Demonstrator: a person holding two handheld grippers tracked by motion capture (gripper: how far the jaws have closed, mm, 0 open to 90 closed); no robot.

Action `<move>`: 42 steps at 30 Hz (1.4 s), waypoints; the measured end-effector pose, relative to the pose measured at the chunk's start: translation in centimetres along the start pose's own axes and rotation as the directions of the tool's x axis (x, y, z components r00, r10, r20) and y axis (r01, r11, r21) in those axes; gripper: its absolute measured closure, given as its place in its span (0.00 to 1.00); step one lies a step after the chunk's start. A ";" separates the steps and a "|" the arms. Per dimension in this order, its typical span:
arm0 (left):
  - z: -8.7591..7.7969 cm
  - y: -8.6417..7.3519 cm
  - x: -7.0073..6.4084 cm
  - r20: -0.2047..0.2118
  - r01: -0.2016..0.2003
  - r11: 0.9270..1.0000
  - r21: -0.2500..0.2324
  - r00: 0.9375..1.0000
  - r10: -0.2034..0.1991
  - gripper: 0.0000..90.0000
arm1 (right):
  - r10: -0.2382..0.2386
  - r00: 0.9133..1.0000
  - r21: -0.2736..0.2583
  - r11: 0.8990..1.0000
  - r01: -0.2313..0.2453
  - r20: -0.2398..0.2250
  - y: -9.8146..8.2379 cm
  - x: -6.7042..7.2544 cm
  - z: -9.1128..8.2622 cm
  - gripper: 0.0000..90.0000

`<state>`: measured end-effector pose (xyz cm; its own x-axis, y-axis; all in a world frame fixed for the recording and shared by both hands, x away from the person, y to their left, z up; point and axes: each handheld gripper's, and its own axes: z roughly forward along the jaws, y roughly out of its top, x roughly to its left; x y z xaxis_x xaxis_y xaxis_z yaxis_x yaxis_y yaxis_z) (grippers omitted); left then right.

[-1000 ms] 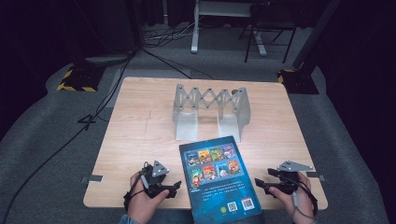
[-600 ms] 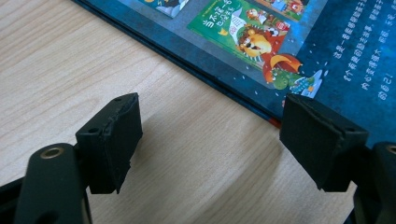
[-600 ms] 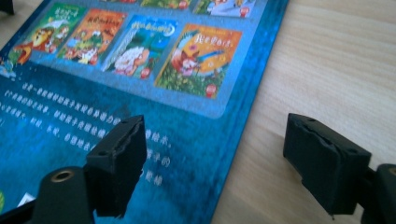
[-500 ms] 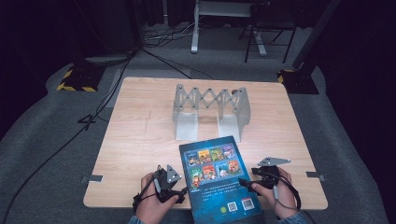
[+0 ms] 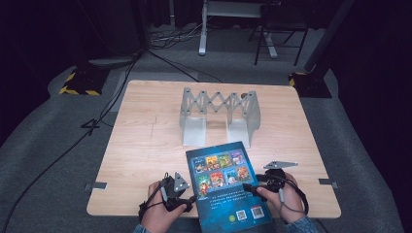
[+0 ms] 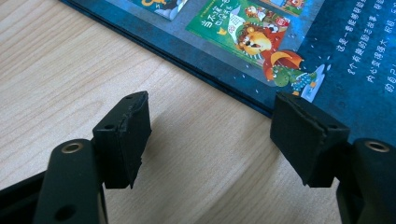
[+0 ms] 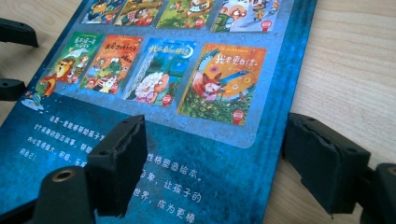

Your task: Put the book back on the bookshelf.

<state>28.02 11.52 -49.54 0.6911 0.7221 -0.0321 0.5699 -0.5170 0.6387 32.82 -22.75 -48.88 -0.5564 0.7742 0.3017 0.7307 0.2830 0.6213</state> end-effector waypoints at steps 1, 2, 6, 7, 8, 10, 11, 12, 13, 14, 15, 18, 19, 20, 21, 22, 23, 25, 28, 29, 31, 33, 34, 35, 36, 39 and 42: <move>-0.1 0.0 0.0 0.019 0.010 1.000 0.000 1.000 -0.010 0.34 | -0.007 1.000 0.002 1.000 0.007 0.007 0.0 0.1 0.0 0.25; -0.1 0.1 0.0 0.039 0.021 1.000 0.001 0.999 -0.021 0.35 | -0.017 1.000 0.003 1.000 0.017 0.015 0.0 0.2 0.1 0.25; -0.2 0.1 0.1 0.082 0.067 0.998 0.002 0.994 -0.067 0.27 | -0.055 0.997 0.009 0.998 0.055 0.048 -0.1 0.7 0.2 0.25; 0.0 0.1 0.2 0.062 0.072 0.997 -0.001 0.995 -0.072 0.24 | -0.055 0.997 0.012 0.998 0.055 0.051 -0.1 0.8 0.2 0.25; 0.0 0.1 0.2 0.062 0.072 0.997 -0.001 0.995 -0.072 0.23 | -0.055 0.997 0.012 0.998 0.055 0.051 -0.1 0.8 0.2 0.25; 0.1 0.1 0.3 0.055 0.059 0.998 -0.002 0.997 -0.059 0.21 | -0.041 0.998 0.014 0.999 0.041 0.042 0.0 0.6 0.2 0.25; 0.1 0.1 0.3 0.055 0.059 0.998 -0.002 0.997 -0.059 0.21 | -0.037 0.999 0.014 0.999 0.037 0.038 0.0 0.6 0.2 0.25; 0.1 0.1 0.3 0.054 0.057 0.998 -0.002 0.997 -0.057 0.21 | -0.037 0.999 0.014 0.999 0.037 0.038 0.0 0.6 0.2 0.25; 0.1 0.2 0.3 0.050 0.054 0.999 0.004 0.997 -0.054 0.21 | -0.033 0.999 0.019 0.999 0.033 0.032 0.1 0.5 0.2 0.25; 0.1 0.3 0.2 0.047 0.055 0.998 0.010 0.997 -0.055 0.21 | -0.036 0.999 0.022 0.999 0.035 0.034 0.1 0.5 0.2 0.25; 0.1 0.3 0.2 0.044 0.059 0.998 0.012 0.997 -0.059 0.20 | -0.043 0.998 0.027 0.999 0.041 0.042 0.2 0.6 0.2 0.25; 0.1 0.3 0.2 0.044 0.065 0.998 0.009 0.997 -0.065 0.20 | -0.088 0.992 0.032 0.996 0.085 0.089 0.2 1.2 0.5 0.24; 0.1 0.3 0.2 0.046 0.073 0.997 0.006 0.996 -0.073 0.20 | -0.105 0.989 0.033 0.994 0.102 0.105 0.2 1.4 0.7 0.24; 0.1 0.3 0.2 0.046 0.073 0.997 0.006 0.996 -0.073 0.21 | -0.105 0.989 0.033 0.994 0.102 0.105 0.2 1.4 0.7 0.24; 0.1 0.2 0.4 0.075 0.095 0.995 -0.015 0.993 -0.094 0.25 | -0.127 0.984 0.036 0.992 0.123 0.126 0.2 1.6 0.9 0.24; 0.1 0.3 0.3 0.078 0.093 0.996 -0.015 0.993 -0.091 0.28 | -0.132 0.983 0.037 0.991 0.128 0.128 0.2 1.7 1.0 0.24; 0.2 0.3 0.3 0.074 0.087 0.996 -0.016 0.994 -0.085 0.27 | -0.136 0.982 0.034 0.991 0.133 0.128 0.2 1.7 1.0 0.24; 0.3 0.5 0.0 0.112 0.078 0.996 -0.029 0.991 -0.075 0.35 | -0.133 0.983 0.034 0.991 0.130 0.123 0.3 1.7 1.1 0.24; 0.5 0.7 -0.4 0.139 0.061 0.998 -0.026 0.989 -0.057 0.46 | -0.127 0.985 0.035 0.992 0.123 0.116 0.3 1.8 1.1 0.24; 0.5 0.8 -0.6 0.132 0.068 0.997 -0.023 0.989 -0.065 0.45 | -0.123 0.986 0.038 0.992 0.119 0.115 0.4 1.9 1.1 0.23; 0.5 0.7 -0.3 0.145 0.078 0.997 -0.027 0.987 -0.074 0.46 | -0.123 0.984 0.047 0.992 0.118 0.130 0.4 2.1 1.2 0.23; 0.4 0.7 -0.1 0.150 0.088 0.996 -0.029 0.985 -0.082 0.53 | -0.124 0.983 0.048 0.992 0.119 0.132 0.4 2.1 1.2 0.23; 0.4 0.6 0.1 0.144 0.089 0.995 -0.035 0.986 -0.084 0.53 | -0.124 0.983 0.048 0.992 0.119 0.132 0.4 2.1 1.2 0.23; 0.3 0.4 0.2 0.155 0.110 0.993 -0.040 0.983 -0.102 0.60 | -0.126 0.983 0.044 0.992 0.121 0.131 0.4 2.1 1.2 0.24; 0.3 0.4 0.2 0.155 0.110 0.993 -0.040 0.983 -0.102 0.62 | -0.126 0.983 0.044 0.992 0.121 0.131 0.4 2.1 1.2 0.24; -0.1 0.3 0.8 0.167 0.092 0.995 -0.040 0.982 -0.084 0.77 | -0.127 0.984 0.040 0.992 0.123 0.127 0.4 1.9 1.1 0.27; -0.7 0.1 1.3 0.062 0.020 1.000 0.010 0.998 -0.020 0.88 | -0.122 0.986 0.032 0.992 0.119 0.117 0.4 1.5 0.9 0.34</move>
<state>28.70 12.72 -48.98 0.7055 0.7027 -0.0925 0.5878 -0.5072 0.6302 32.62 -21.00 -48.82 -0.5915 0.7946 0.1370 0.6716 0.3915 0.6290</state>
